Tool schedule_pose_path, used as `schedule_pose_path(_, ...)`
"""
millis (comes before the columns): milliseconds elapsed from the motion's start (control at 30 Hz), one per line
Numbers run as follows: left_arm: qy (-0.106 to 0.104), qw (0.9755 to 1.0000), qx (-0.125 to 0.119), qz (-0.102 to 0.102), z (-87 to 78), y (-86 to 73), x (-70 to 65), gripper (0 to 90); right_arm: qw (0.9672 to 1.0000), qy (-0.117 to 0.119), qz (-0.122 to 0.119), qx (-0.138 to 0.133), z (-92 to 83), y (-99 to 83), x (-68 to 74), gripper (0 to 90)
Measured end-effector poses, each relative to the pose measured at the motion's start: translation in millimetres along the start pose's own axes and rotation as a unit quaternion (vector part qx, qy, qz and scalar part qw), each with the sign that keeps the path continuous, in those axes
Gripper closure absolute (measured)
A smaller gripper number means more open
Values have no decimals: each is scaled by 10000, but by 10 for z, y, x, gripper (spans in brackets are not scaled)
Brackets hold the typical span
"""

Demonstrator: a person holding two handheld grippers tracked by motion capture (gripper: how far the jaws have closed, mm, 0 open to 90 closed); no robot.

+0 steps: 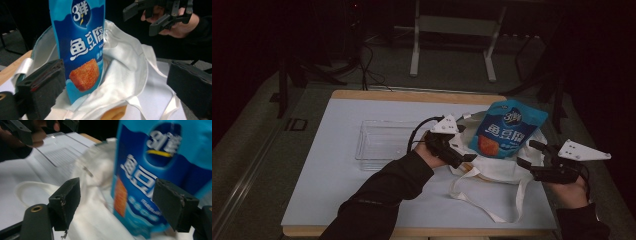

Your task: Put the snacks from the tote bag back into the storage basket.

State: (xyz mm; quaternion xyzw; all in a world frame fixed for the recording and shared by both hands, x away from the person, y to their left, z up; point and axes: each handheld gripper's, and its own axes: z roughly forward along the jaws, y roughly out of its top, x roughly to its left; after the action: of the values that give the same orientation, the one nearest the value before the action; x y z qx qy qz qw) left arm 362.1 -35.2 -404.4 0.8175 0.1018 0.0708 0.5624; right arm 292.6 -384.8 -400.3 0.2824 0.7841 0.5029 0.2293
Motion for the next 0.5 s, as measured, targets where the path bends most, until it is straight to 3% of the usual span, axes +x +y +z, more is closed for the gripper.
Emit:
schedule_pose_path(167,148,9997,147,-94,188,10,133,70,9995,-282,12,148,5,-73,-141,264)
schedule_pose_path(233,155,9996,153,-153,218,8,164,128,9994,-308,52,151,10,-89,-173,263)
schedule_pose_path(300,171,9990,167,-372,310,-3,257,157,9992,-340,158,167,29,-133,-255,265)
schedule_pose_path(500,302,9980,414,-360,480,13,352,205,9983,-443,303,239,91,-215,-372,265)
